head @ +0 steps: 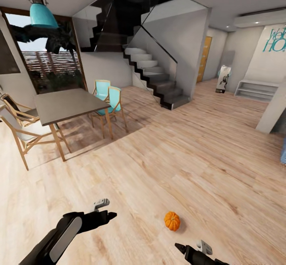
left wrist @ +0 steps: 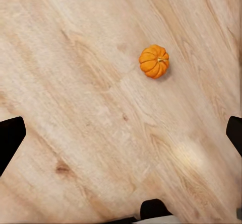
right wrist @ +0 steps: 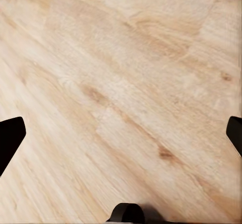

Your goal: Place each of the two pumpkins and all three candles from the living room inside a cabinet in the living room (use any cabinet), then make sure every cabinet is closed, and position the cauldron so it is next to a table in the living room.

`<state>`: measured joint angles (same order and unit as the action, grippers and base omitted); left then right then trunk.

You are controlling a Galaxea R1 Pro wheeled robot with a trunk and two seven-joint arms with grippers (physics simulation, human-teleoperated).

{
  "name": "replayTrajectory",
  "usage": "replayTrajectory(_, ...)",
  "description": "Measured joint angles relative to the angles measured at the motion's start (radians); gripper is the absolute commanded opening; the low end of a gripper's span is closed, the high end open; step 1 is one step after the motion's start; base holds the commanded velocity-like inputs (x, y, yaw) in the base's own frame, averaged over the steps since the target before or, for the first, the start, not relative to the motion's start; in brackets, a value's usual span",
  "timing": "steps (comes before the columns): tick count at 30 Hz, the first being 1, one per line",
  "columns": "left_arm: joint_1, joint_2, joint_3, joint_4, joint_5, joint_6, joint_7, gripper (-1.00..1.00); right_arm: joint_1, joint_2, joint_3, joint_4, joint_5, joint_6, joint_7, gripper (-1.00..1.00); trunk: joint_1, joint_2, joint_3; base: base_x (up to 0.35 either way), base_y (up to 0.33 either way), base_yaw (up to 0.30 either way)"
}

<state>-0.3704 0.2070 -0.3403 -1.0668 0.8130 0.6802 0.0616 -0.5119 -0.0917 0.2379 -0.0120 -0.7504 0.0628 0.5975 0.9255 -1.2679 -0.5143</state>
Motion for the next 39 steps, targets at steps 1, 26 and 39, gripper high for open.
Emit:
replayTrajectory(1, 0.000, 0.000, 0.000, -0.001, -0.001, -0.001, 0.000, 1.00, 0.000, 0.000, 0.000, 0.000, 0.000, -0.002, 0.000, 1.00, 0.000, 0.000, 0.000, 0.155, -0.139, -0.021)
replayTrajectory(26, 0.000, 0.005, 0.005, -0.006, -0.003, 0.001, -0.001, 1.00, 0.000, 0.000, -0.002, 0.024, -0.007, -0.105, 0.000, 1.00, 0.000, 0.000, 0.000, 0.264, 0.074, -0.081)
replayTrajectory(39, 0.000, 0.001, 0.005, -0.006, -0.002, 0.000, -0.002, 1.00, 0.000, 0.000, -0.004, 0.024, -0.008, -0.102, 0.001, 1.00, 0.000, 0.000, 0.000, 0.271, 0.017, 0.000)
